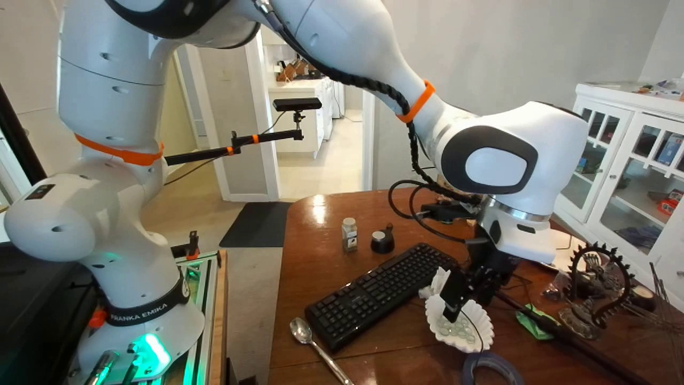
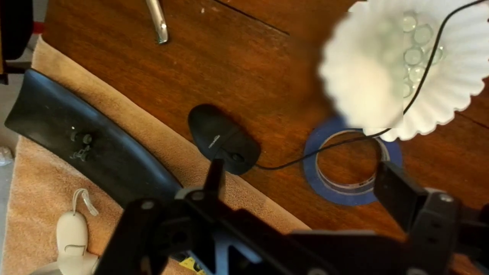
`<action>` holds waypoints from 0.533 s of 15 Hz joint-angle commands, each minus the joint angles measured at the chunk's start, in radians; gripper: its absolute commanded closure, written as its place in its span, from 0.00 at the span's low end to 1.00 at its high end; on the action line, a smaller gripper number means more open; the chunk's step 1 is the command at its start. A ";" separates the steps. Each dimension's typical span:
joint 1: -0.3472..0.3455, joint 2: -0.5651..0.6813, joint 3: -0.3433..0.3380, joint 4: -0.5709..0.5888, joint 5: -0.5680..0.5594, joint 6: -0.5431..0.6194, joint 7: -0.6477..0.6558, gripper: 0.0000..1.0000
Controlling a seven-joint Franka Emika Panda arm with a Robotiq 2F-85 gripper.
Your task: Put the tape through the bottle
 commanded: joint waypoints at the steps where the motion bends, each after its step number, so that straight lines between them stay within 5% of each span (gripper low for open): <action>1: 0.022 0.144 -0.023 0.107 0.049 0.068 0.119 0.00; 8: 0.025 0.372 -0.024 0.369 0.101 0.056 0.314 0.00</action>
